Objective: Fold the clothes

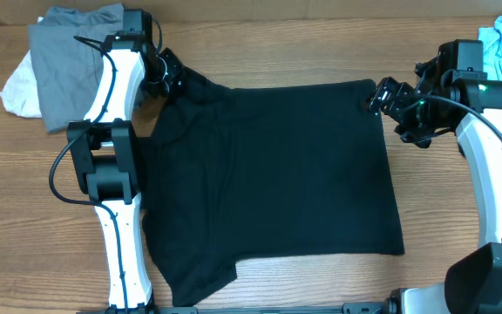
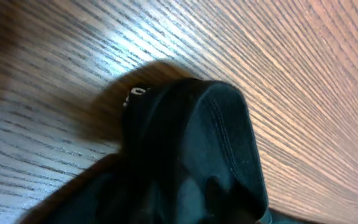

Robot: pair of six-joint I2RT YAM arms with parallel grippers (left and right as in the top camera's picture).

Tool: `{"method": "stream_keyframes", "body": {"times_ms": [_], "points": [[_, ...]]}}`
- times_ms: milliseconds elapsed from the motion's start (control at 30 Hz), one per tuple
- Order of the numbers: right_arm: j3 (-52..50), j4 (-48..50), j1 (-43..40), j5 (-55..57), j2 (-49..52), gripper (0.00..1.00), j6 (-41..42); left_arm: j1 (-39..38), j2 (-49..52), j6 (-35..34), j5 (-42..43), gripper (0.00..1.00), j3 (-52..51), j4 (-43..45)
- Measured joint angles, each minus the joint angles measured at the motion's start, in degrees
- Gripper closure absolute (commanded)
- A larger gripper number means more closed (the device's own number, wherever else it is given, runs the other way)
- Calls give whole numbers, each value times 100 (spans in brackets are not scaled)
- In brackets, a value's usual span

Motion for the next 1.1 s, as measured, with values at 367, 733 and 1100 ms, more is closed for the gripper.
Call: {"method": "stream_keyframes", "body": {"times_ms": [367, 733, 1100], "points": [[0, 0, -2, 2, 0, 0, -2, 0, 0, -57, 219, 96, 0, 433], [0, -7, 0, 2, 0, 0, -2, -188, 0, -225, 317, 88, 0, 1054], [0, -76, 0, 2, 0, 0, -2, -627, 0, -203, -184, 60, 0, 1193]]}}
